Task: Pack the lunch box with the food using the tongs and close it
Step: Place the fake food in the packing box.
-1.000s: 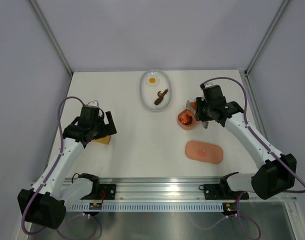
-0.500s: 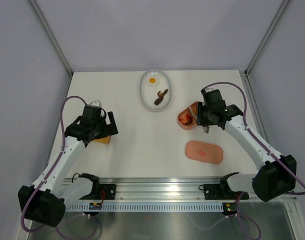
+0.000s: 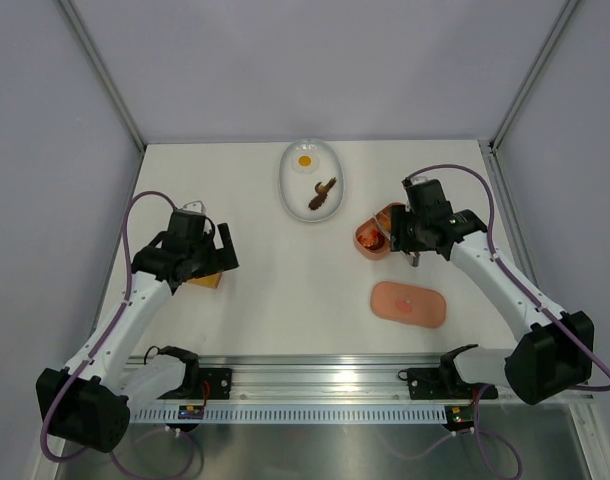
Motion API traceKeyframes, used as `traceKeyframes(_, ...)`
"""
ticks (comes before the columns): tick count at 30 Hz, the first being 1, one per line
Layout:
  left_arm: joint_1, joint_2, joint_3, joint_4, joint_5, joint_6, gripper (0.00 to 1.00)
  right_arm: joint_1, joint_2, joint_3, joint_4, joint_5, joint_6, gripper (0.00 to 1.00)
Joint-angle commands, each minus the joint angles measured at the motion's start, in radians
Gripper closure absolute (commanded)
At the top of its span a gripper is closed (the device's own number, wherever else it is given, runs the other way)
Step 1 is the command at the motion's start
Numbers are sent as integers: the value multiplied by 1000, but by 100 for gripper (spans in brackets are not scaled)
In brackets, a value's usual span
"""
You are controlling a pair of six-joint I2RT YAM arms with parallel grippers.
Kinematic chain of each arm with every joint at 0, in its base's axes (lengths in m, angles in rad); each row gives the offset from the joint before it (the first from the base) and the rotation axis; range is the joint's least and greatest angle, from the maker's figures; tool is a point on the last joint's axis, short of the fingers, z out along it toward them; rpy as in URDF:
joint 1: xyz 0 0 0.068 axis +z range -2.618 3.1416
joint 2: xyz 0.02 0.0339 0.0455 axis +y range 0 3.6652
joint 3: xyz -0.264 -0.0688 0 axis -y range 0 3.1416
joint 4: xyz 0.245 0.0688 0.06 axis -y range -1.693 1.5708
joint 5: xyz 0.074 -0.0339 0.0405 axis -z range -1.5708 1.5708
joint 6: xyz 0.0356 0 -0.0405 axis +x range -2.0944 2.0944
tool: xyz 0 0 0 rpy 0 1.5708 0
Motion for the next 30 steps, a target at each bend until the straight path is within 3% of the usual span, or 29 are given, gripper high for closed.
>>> traceKeyframes(1,-8,5,31,38,5,-11,1,-7,-53,58,9,20,-6,40)
traceKeyframes(2,-9,5,33,38,3,-11,1,-7,-56,62,8,21,-6,42)
traceKeyframes(7,-15,8,31,42,2,-15,1,-6,-57,54,8,46,-1,67)
traceKeyframes(19,-23,11,28,39,-6,-11,1,-22,-2,31,19,164,53,78)
traceKeyframes(30,-23,14,22,44,-11,-12,1,-25,45,32,11,105,33,79)
